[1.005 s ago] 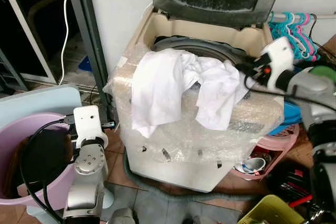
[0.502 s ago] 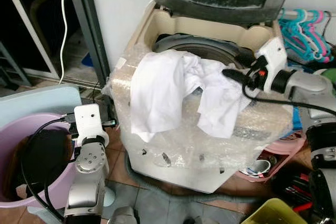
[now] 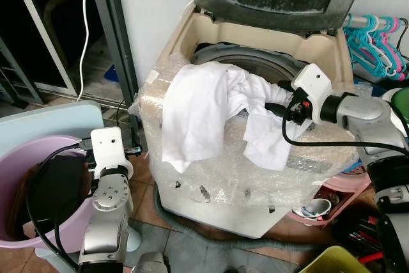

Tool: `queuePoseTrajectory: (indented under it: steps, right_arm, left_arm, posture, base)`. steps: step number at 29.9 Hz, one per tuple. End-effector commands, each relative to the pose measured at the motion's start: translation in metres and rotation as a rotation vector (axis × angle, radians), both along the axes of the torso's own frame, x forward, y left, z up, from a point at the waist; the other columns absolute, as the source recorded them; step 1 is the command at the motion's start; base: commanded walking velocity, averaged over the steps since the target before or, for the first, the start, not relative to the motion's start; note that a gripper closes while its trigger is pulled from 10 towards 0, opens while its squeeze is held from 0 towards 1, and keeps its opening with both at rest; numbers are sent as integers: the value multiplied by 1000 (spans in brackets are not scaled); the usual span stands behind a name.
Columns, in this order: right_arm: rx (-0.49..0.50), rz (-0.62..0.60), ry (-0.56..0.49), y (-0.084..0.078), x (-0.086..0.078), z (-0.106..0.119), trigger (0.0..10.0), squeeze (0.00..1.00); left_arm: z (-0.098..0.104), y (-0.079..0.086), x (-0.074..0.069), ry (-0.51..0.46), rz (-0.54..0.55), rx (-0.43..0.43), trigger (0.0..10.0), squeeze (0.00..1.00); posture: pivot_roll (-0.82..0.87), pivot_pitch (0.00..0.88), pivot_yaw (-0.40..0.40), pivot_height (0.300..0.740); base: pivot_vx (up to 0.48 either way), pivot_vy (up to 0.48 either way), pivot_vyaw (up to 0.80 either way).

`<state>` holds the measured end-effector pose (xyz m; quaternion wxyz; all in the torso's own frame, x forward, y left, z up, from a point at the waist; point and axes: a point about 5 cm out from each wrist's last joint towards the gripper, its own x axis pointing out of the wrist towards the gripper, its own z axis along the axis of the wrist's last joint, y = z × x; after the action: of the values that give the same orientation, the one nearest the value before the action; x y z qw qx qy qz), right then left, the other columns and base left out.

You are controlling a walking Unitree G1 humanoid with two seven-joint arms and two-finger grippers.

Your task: Clothes washing

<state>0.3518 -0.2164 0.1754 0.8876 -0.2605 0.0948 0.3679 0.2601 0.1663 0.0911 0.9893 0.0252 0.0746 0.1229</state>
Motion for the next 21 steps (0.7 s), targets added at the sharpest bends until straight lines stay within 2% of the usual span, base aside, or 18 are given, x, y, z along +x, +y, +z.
queuePoseTrajectory:
  steps: [1,11,17,21]
  right_arm:
    - [-48,-26,65,-3,-3,-19,0,0]
    - [-42,-142,54,-8,7,-19,0,0]
    - [-27,-158,68,-4,10,-23,0,0]
    - [-15,-160,68,1,17,-18,0,0]
  left_arm:
    - [1,-1,0,1,-5,5,10000,0]
    - [0,-2,-2,5,-3,2,10000,0]
    - [0,-3,-2,6,-2,1,10000,0]
    - [0,-3,-1,7,-3,2,10000,0]
  posture:
    - [19,0,-39,740]
    - [17,0,-43,740]
    - [18,0,-44,740]
    - [18,0,-46,740]
  base:
    - [0,0,0]
    - [0,0,0]
    - [0,0,0]
    - [0,0,0]
